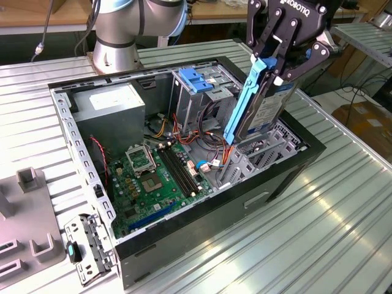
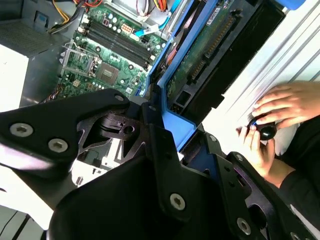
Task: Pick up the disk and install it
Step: 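Insert the disk into the insertion slot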
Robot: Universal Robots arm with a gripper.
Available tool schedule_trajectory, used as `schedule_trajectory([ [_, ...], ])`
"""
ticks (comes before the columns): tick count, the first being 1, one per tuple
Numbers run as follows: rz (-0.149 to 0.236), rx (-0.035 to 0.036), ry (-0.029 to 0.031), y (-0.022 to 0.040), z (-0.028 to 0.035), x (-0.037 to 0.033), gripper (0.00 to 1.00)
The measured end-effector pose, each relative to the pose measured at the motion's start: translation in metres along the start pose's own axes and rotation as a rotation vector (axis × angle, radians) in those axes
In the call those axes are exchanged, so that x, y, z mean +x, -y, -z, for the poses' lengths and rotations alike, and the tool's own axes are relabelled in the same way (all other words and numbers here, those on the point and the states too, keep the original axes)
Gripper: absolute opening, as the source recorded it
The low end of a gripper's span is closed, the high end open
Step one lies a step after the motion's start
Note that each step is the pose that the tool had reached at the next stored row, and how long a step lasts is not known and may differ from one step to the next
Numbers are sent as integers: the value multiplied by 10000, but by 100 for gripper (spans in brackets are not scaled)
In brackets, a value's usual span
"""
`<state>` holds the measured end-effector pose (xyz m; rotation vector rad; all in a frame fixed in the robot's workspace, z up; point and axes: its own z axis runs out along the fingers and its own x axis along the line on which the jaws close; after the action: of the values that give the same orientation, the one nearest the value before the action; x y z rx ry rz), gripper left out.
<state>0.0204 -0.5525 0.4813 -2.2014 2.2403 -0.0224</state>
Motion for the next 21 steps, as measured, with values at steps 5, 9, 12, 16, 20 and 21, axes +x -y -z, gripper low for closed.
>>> schedule_trajectory([
  [5, -1, -1, -1, 17, 0, 0, 37],
  [9, -1, -1, -1, 18, 0, 0, 37],
  [12, -1, 0, -1, 18, 0, 0, 37],
  [16, -1, 0, -2, 53, 0, -1, 37],
  [20, -1, 0, 0, 110, -3, -2, 37],
  [21, -1, 0, -1, 127, -4, -2, 37],
])
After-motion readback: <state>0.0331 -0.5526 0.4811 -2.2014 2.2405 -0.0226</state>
